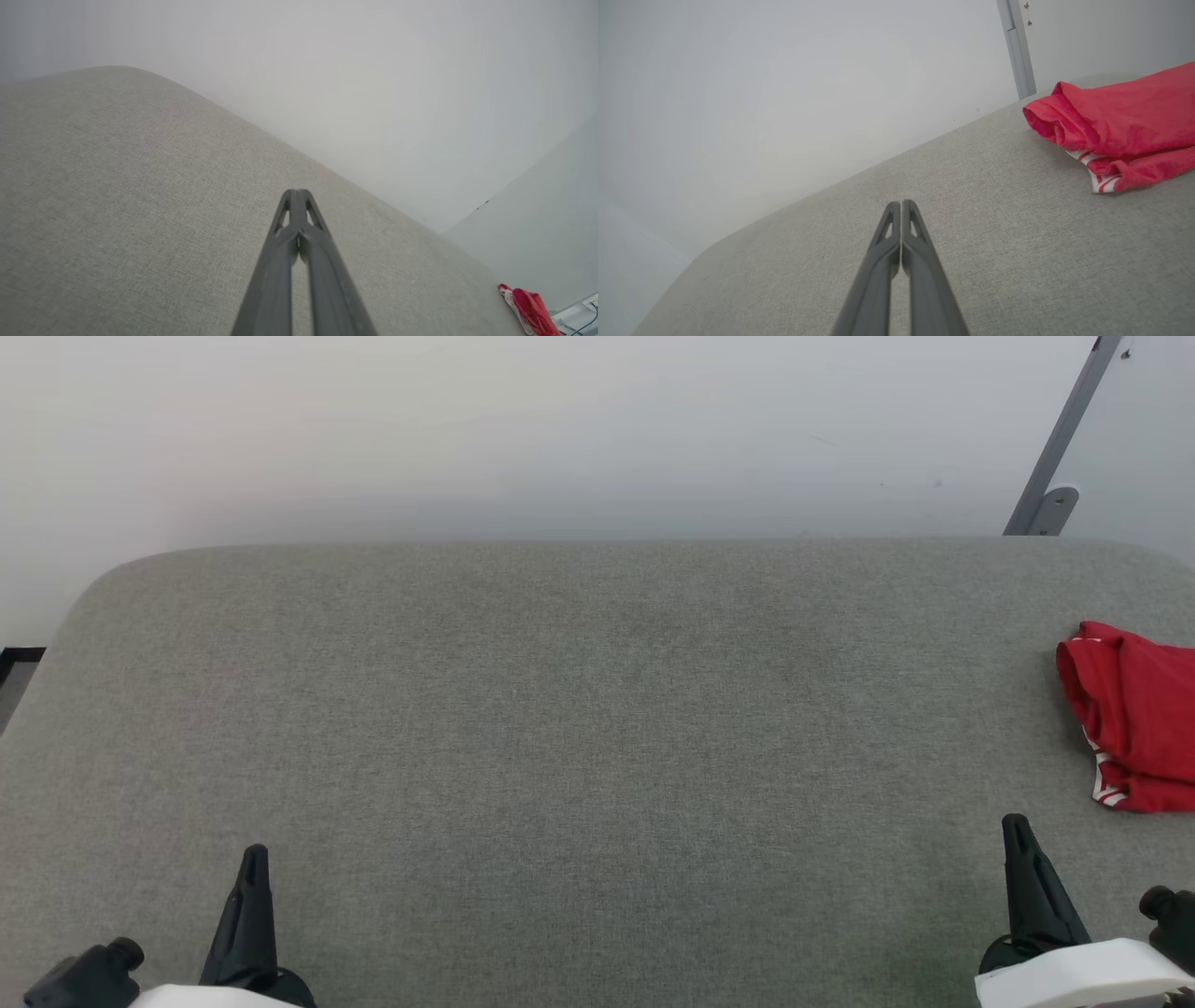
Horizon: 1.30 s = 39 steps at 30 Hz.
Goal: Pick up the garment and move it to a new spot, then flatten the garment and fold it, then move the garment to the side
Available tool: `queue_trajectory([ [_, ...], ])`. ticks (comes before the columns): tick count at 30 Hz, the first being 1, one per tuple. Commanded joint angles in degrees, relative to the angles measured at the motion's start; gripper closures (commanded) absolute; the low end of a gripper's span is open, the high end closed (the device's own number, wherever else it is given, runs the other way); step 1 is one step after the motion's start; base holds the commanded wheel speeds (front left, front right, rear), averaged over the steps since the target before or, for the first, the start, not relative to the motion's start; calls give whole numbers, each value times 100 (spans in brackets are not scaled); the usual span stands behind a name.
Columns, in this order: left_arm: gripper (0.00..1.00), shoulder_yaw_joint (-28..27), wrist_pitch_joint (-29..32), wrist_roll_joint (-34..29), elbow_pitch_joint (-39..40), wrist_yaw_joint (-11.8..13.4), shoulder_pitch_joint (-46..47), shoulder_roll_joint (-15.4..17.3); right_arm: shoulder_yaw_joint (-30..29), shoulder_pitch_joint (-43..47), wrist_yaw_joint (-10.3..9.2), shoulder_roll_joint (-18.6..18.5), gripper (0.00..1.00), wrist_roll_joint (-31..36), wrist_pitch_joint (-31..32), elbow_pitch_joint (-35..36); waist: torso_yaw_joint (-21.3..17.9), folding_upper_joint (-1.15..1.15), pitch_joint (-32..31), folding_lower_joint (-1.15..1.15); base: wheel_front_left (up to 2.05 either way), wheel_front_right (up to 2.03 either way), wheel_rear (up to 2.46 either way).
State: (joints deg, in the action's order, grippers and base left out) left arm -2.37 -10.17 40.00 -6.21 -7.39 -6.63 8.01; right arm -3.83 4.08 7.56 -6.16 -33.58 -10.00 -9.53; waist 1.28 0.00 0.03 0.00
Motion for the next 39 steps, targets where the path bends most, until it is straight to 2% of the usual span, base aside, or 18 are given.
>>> queue_trajectory([
  [1,100,-47,36,172,54,-2,179,38,-25,-143,-2,-13,100,-182,47,63,-1,0,0,0,0,0,0],
  [16,100,-102,377,1338,-123,-5,434,-63,-78,-353,-4,59,100,-1464,406,-46,-20,0,2,0,0,0,0],
  [39,100,-183,797,2698,-342,-8,737,-190,-141,-602,-6,146,100,-2969,829,-182,-48,0,6,0,0,0,0],
])
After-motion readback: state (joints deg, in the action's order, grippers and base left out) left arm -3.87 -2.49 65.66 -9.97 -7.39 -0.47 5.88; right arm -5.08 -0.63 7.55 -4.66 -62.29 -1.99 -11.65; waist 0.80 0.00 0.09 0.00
